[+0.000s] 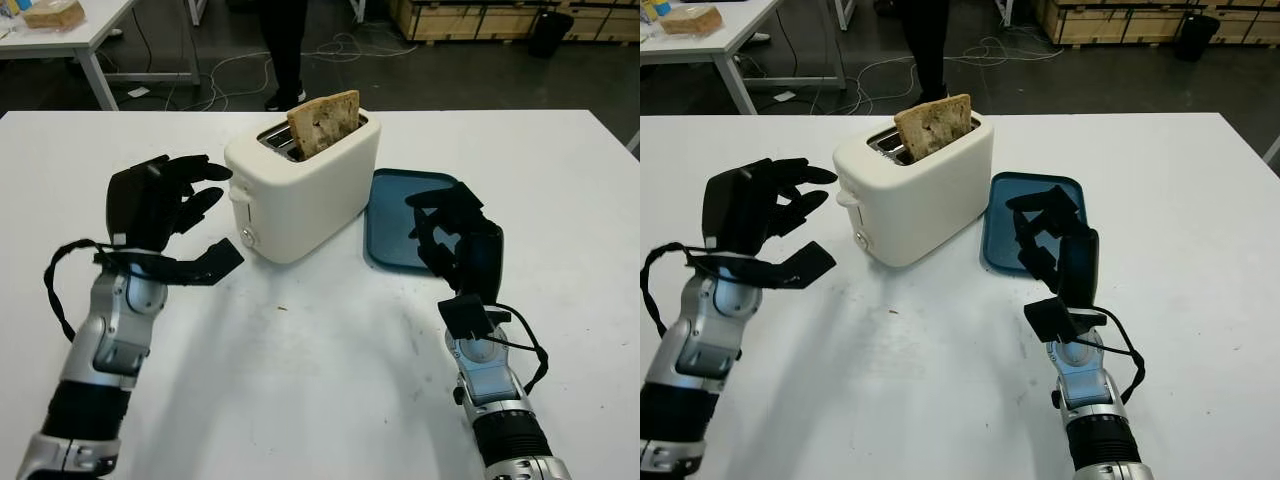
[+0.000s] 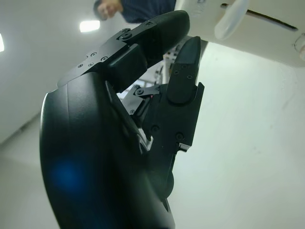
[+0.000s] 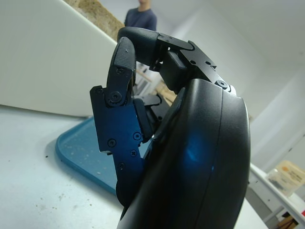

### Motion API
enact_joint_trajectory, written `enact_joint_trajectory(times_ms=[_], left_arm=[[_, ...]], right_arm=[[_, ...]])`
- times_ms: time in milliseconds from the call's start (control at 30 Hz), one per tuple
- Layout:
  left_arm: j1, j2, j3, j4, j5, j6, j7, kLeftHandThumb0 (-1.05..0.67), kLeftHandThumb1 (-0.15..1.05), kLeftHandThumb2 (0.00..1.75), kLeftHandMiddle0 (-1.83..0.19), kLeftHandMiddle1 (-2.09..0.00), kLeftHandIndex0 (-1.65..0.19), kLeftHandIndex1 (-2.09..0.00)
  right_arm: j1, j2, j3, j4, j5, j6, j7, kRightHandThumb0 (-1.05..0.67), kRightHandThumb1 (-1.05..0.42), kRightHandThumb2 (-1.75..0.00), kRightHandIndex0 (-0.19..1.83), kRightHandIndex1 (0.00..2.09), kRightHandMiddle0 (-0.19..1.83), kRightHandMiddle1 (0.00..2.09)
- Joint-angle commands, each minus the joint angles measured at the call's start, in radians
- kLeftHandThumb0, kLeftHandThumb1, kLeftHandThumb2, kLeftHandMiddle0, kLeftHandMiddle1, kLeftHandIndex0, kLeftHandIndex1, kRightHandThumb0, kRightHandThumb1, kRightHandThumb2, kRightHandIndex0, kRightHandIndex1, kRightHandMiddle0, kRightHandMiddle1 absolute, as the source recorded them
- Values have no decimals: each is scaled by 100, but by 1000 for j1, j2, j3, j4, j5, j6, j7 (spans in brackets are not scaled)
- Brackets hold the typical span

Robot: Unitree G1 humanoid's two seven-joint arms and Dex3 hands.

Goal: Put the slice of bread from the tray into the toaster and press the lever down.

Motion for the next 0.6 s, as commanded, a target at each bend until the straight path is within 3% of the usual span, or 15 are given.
enact_joint_trajectory(times_ms=[0, 567], left_arm=[[-26, 29, -17, 16, 7, -11, -25, -31, 84, 0, -88, -117, -113, -27], [-55, 105, -52, 23, -3, -41, -135, -33, 85, 1, -91, -117, -115, -17]], right_arm=[[-6, -1, -5, -1, 5, -23, -6, -39, -92, -44, 74, 158, 62, 126], [-6, 1, -8, 8, 27, -32, 2, -37, -92, -43, 74, 158, 62, 127]])
